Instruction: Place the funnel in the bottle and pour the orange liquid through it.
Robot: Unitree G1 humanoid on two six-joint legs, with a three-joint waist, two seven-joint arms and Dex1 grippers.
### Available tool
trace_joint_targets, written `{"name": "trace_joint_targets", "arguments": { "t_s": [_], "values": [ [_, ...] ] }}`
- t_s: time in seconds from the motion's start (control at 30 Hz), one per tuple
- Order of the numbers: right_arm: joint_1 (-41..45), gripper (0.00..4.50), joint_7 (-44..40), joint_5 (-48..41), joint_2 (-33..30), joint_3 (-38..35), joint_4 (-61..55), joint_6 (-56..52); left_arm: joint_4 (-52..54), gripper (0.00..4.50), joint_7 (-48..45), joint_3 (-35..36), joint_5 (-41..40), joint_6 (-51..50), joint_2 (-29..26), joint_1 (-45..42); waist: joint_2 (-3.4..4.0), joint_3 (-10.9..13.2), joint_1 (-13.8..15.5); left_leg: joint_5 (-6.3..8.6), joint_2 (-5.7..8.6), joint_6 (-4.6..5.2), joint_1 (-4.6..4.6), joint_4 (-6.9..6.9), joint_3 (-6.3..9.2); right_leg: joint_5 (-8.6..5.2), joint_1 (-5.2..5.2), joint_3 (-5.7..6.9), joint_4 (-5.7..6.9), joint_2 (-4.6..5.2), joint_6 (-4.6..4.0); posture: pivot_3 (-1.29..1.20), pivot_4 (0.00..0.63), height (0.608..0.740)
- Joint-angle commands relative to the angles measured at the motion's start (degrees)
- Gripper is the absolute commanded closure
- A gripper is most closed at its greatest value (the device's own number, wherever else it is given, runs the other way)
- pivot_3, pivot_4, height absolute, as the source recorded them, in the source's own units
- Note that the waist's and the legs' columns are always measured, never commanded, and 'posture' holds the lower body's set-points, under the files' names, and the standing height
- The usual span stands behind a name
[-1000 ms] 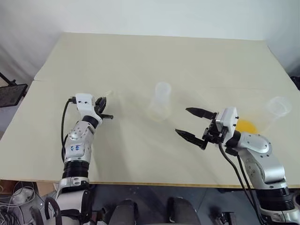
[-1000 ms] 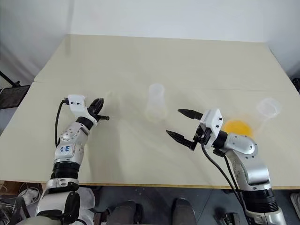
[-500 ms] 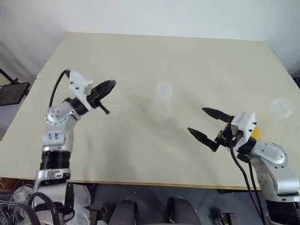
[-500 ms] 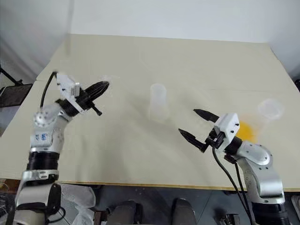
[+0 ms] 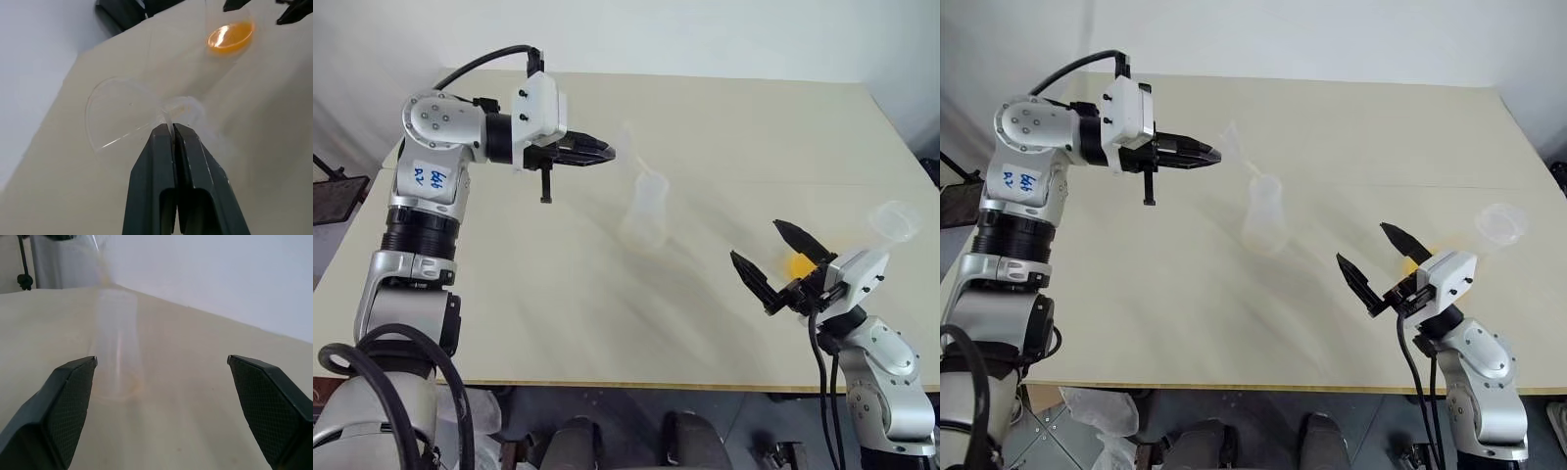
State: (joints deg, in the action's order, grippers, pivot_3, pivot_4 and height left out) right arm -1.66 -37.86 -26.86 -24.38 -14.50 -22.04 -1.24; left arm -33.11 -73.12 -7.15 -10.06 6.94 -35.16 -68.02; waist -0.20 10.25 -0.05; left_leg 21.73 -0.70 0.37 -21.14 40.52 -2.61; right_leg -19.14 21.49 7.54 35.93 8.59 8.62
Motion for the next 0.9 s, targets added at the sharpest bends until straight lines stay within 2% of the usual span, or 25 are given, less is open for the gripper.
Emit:
{"name": "trace_joint_targets", "arguments": {
  "t_s": [0.03, 0.4, 0.53, 0.9],
  "values": [
    [-0.8, 0.00, 1.5, 0.8, 1.1, 0.2, -2.5, 2.2, -5.7, 4.47, -0.9, -0.7, 2.5, 3.8, 1.5, -3.3, 0.00, 0.0, 0.0, 0.00, -0.02, 0.00, 0.00, 0.00, 0.01, 0.00, 0.01, 0.01, 0.01, -0.01, 0.00, 0.00, 0.150, 0.740],
    [-1.5, 0.00, 2.9, 2.0, 2.0, 1.0, -2.6, 3.0, -16.8, 4.47, -4.5, -3.1, 7.2, 9.9, 5.9, -9.8, -0.02, 0.0, 0.0, 0.00, -0.01, 0.00, -0.03, 0.01, 0.01, 0.00, 0.03, 0.01, 0.01, 0.00, 0.00, 0.00, 0.150, 0.740],
    [-1.4, 0.00, 3.0, 2.3, 2.0, 1.2, -2.6, 2.9, -19.4, 3.59, -4.1, -2.4, 7.4, 10.0, 8.2, -11.8, -0.01, 0.0, 0.1, 0.00, -0.01, 0.00, -0.04, 0.00, 0.02, 0.00, 0.03, 0.03, 0.02, -0.01, 0.00, 0.00, 0.150, 0.740],
    [-0.7, 0.00, 2.6, 2.1, 0.9, 0.7, -2.3, 2.1, -18.0, 0.09, -7.9, 1.9, 1.8, 3.9, 12.0, -9.5, -0.01, 0.0, 0.0, 0.00, -0.02, 0.00, -0.03, 0.00, 0.01, 0.00, 0.04, 0.02, 0.02, -0.01, 0.00, 0.00, 0.150, 0.740]
  ]
}}
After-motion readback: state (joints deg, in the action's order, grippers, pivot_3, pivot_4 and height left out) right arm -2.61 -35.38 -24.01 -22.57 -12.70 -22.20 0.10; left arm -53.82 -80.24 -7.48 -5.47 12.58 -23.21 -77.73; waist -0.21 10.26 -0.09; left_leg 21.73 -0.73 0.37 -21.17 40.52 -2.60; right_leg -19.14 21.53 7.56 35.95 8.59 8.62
